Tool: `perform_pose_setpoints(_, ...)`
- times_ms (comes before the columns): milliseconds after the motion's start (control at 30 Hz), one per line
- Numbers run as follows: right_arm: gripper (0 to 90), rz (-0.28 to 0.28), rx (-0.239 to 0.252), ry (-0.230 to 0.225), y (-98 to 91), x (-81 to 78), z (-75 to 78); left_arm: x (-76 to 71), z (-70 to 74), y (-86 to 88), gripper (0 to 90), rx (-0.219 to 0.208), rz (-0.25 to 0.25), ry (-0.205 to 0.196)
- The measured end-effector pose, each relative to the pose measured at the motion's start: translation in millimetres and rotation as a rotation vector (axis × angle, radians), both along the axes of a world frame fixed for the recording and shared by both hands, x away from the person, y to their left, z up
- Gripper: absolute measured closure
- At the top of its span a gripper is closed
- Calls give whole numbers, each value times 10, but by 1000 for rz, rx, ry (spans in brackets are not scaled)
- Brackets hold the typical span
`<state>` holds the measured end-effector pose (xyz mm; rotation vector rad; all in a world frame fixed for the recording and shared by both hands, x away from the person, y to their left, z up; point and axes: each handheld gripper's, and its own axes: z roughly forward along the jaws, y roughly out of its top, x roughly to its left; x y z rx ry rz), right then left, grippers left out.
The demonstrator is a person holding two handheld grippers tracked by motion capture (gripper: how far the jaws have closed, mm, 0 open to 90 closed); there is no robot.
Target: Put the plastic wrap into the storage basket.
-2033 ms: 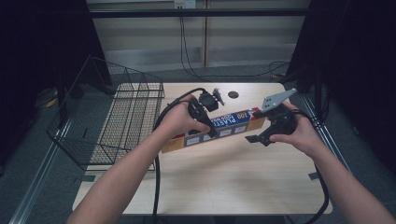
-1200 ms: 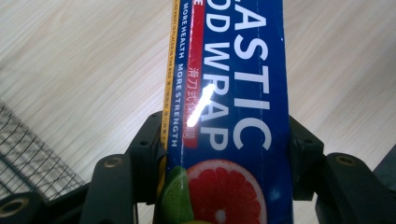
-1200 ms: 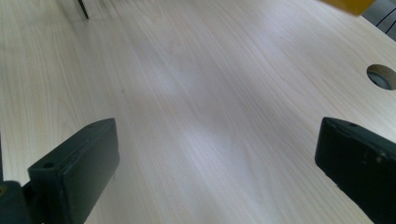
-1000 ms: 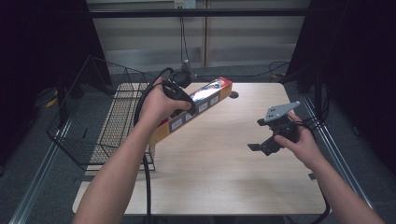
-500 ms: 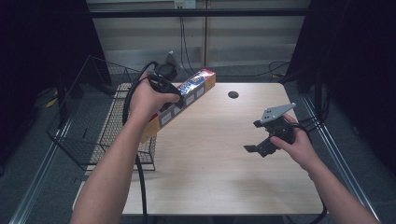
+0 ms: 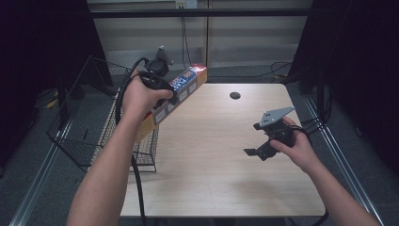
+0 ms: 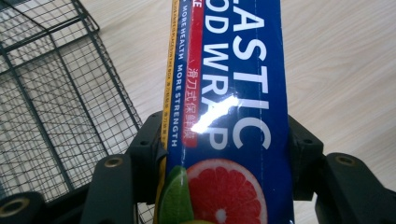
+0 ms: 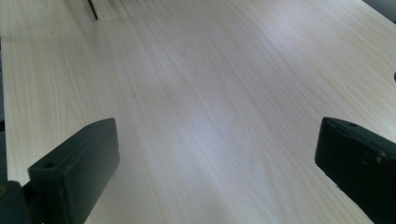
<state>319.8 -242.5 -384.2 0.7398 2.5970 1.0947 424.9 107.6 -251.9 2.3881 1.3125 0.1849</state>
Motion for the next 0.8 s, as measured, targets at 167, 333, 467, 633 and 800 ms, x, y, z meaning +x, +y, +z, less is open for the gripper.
perform_pose_setpoints(167,0,-5,5,1,2,-7,7,7,46,79,439,1,27,-5)
perform_pose_setpoints(333,0,-7,4,-3,7,-12,9,14,89,176,439,1,51,-8)
perform_pose_setpoints(467,0,-2,10,-2,8,-12,10,21,106,263,439,2,87,-13)
perform_pose_setpoints(633,0,-4,11,-5,10,-12,11,31,128,373,439,2,127,-14)
perform_pose_setpoints(800,0,-1,15,-10,13,-11,9,39,140,451,439,-5,157,-28)
